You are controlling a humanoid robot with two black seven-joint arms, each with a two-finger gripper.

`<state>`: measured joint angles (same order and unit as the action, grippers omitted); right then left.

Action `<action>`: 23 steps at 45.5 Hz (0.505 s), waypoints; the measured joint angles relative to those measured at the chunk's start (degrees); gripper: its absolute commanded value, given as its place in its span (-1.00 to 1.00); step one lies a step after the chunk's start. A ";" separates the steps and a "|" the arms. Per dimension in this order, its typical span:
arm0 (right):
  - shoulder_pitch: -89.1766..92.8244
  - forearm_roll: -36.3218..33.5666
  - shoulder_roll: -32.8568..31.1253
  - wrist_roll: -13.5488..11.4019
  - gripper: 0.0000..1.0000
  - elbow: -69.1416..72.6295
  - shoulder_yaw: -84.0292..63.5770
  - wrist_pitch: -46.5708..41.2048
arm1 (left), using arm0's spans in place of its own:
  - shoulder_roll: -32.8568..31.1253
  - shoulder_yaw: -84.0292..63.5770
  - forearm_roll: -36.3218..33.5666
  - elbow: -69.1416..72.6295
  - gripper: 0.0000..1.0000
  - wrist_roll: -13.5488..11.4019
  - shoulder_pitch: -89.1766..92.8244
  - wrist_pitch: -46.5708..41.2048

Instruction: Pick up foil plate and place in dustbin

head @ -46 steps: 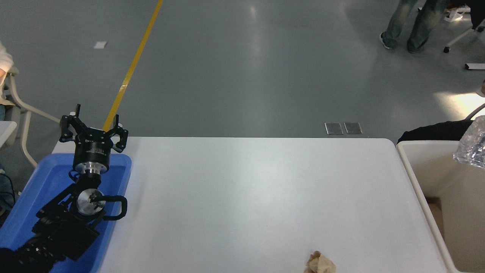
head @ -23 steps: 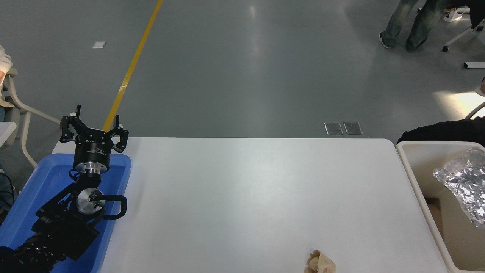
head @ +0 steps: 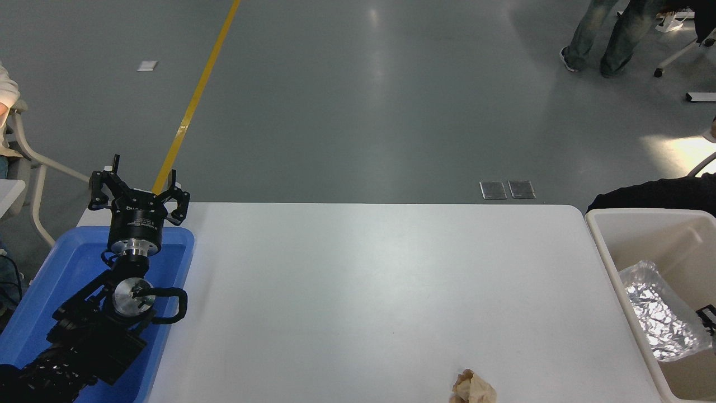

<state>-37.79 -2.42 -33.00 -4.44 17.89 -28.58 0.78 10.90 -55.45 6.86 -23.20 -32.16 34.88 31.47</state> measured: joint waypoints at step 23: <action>-44.00 25.51 -20.42 0.20 1.00 35.71 -18.60 -8.50 | 0.00 0.08 -0.15 -0.01 0.98 0.10 -0.07 0.00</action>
<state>-81.79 23.10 -53.42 -4.23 53.60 -47.19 -7.72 10.90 -55.38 6.70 -23.21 -32.07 34.81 31.47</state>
